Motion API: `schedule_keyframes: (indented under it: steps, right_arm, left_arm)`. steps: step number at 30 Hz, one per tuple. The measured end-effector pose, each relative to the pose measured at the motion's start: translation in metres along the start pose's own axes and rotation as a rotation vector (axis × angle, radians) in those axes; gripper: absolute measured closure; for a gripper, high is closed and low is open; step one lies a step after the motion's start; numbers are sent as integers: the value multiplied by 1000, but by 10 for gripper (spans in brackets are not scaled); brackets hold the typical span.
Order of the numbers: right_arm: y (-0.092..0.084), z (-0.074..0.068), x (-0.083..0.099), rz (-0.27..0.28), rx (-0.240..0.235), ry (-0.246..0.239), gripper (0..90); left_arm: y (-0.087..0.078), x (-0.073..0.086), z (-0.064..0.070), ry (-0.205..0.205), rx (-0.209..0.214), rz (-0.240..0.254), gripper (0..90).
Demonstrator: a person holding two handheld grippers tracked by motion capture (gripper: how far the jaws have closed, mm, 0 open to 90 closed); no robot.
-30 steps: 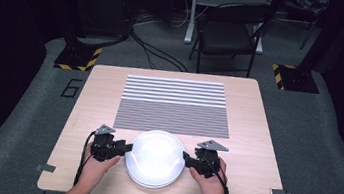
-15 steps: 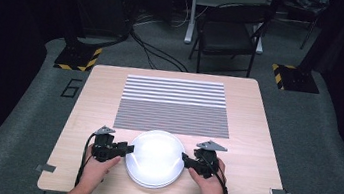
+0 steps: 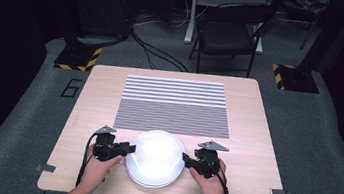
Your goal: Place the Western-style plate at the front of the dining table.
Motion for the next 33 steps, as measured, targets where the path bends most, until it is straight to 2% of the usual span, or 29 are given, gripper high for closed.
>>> schedule_keyframes:
  steps: [4,7,11,15,21,26,33]
  right_arm:
    - [0,0,1,-3,1,2,461]
    - [1,-1,2,-11,-2,4,459]
    - [1,-1,2,-8,-1,1,458]
    - [2,-2,3,-11,-8,8,456]
    - [3,-3,5,-22,-16,15,451]
    - [6,-7,11,-46,-27,32,451]
    - [13,-16,19,-84,-54,28,451]
  left_arm:
    - [0,2,0,-8,8,-6,578]
    - [1,3,1,6,-3,-13,574]
    - [1,3,4,3,14,-12,573]
    - [2,4,5,15,3,-13,571]
    - [5,8,6,15,16,-28,573]
    - [7,9,10,23,28,-32,573]
    - [10,11,13,31,29,-36,568]
Point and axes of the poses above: each handheld gripper's, and its own axes: y roughly forward along the jaws, x roughly out of its underside, z roughly to its right, the point moved 10 cm from there along y, roughly forward along the jaws, and after that the axes turned 4 degrees about -z, right-handed, at the moved point
